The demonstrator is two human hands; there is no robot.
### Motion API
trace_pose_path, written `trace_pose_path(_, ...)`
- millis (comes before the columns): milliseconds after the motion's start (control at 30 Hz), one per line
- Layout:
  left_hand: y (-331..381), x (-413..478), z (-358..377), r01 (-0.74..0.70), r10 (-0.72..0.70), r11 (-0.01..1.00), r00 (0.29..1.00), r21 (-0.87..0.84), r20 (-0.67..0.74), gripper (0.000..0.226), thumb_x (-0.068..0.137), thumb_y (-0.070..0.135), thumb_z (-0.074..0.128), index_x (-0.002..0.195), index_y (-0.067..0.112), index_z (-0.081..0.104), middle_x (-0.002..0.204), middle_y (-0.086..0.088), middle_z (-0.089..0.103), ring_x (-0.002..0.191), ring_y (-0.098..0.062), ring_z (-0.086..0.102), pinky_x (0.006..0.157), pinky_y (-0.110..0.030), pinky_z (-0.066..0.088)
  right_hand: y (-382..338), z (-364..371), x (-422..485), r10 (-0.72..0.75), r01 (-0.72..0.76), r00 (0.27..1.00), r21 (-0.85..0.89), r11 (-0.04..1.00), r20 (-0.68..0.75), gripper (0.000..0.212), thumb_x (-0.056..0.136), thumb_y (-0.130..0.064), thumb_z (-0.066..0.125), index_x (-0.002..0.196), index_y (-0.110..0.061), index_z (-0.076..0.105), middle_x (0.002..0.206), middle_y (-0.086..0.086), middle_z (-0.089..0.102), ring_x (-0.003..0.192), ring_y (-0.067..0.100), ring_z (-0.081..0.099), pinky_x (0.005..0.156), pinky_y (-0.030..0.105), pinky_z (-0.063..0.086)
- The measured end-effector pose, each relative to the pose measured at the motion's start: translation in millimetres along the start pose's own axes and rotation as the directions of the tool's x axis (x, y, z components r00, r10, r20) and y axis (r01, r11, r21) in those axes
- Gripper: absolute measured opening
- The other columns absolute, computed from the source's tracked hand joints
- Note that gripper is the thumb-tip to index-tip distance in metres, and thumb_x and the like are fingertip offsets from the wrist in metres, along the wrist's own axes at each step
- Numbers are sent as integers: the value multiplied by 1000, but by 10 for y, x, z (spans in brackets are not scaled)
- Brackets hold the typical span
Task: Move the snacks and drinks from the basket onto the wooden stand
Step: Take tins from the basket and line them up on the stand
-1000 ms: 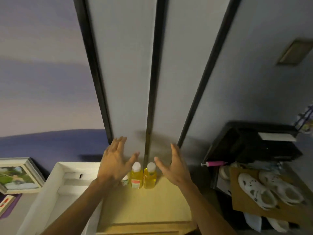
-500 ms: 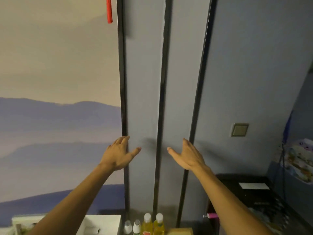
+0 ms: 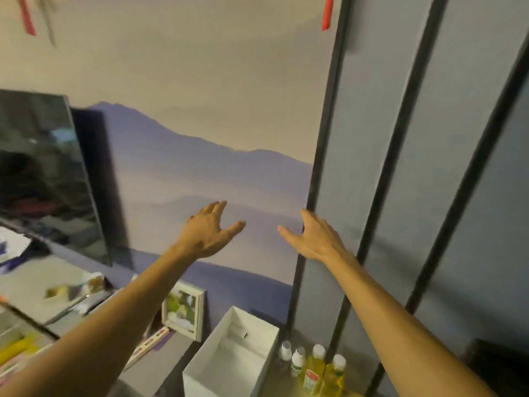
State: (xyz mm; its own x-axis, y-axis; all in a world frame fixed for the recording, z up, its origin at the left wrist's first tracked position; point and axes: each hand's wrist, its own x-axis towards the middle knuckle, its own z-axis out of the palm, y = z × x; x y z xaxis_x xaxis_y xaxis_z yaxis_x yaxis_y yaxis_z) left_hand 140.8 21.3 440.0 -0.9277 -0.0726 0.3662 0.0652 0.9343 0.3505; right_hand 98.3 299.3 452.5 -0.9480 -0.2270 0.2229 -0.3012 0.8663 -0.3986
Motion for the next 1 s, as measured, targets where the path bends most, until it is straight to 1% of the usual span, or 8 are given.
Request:
trace_pose_path(167, -927, -739, -445, 222, -216, 969, 974, 104, -66, 101, 88, 89, 34, 163, 20, 30, 167, -9, 36, 148, -33, 41, 119, -57, 37, -923, 644, 130, -208, 203, 968, 45, 978, 144, 102, 97, -77, 54, 172, -18, 18, 178, 6, 23, 159, 32, 33, 123, 49, 33)
trace_pose_path(300, -1675, -1406, -957, 383, -368, 912, 922, 143, -124, 96, 92, 84, 40, 161, 18, 33, 165, -12, 39, 146, -34, 43, 118, -53, 39, -1831, 1176, 52, -369, 357, 899, 93, 930, 238, 102, 97, -75, 56, 172, -16, 17, 178, 8, 24, 158, 34, 34, 123, 49, 36)
trace_pose_path(400, -2200, -1895, -1332, 479, -457, 864, 875, 157, -159, 99, 90, 87, 38, 163, 20, 30, 167, -10, 35, 148, -34, 41, 118, -55, 38, -2568, 1563, -108, -467, 446, 843, 140, 884, 267, 104, 95, -77, 56, 171, -17, 19, 176, 10, 28, 156, 35, 37, 122, 51, 38)
trace_pose_path(500, -2713, -2281, -1591, 543, -521, 823, 838, 167, -162, 99, 89, 88, 36, 164, 24, 27, 169, -8, 32, 149, -34, 39, 117, -55, 36, -3233, 1968, -272, -537, 506, 786, 180, 844, 307, 104, 95, -78, 55, 171, -18, 19, 176, 9, 27, 157, 34, 36, 122, 52, 38)
trace_pose_path(600, -3215, -2569, -1713, 584, -566, 794, 812, 170, -145, 99, 89, 89, 37, 163, 23, 27, 168, -9, 33, 147, -34, 41, 115, -55, 40, -3772, 2385, -376, -561, 524, 748, 204, 827, 356, 105, 94, -79, 56, 171, -19, 19, 176, 8, 28, 157, 35, 36, 120, 53, 38)
trace_pose_path(767, -4001, -2865, -1749, 635, -627, 755, 772, 163, -105, 98, 89, 88, 37, 163, 23, 28, 166, -11, 36, 144, -35, 45, 114, -56, 42, -4370, 3041, -454, -547, 510, 730, 206, 835, 410, 98, 94, -77, 55, 166, -15, 29, 170, 11, 39, 149, 37, 46, 112, 53, 45)
trace_pose_path(867, -4437, -2929, -1669, 648, -647, 748, 760, 143, -65, 96, 90, 87, 39, 162, 24, 29, 166, -11, 37, 143, -36, 46, 113, -57, 43, -4566, 3444, -461, -519, 481, 728, 205, 852, 448, 97, 89, -81, 57, 162, -19, 36, 163, 10, 47, 143, 38, 52, 104, 52, 49)
trace_pose_path(1000, -4953, -2959, -1436, 676, -682, 726, 732, 130, 2, 98, 88, 89, 37, 163, 26, 27, 168, -11, 34, 145, -36, 44, 115, -56, 41, -4757, 4012, -404, -474, 431, 713, 210, 877, 517, 104, 86, -83, 57, 166, -24, 28, 167, 12, 43, 146, 39, 49, 111, 54, 49)
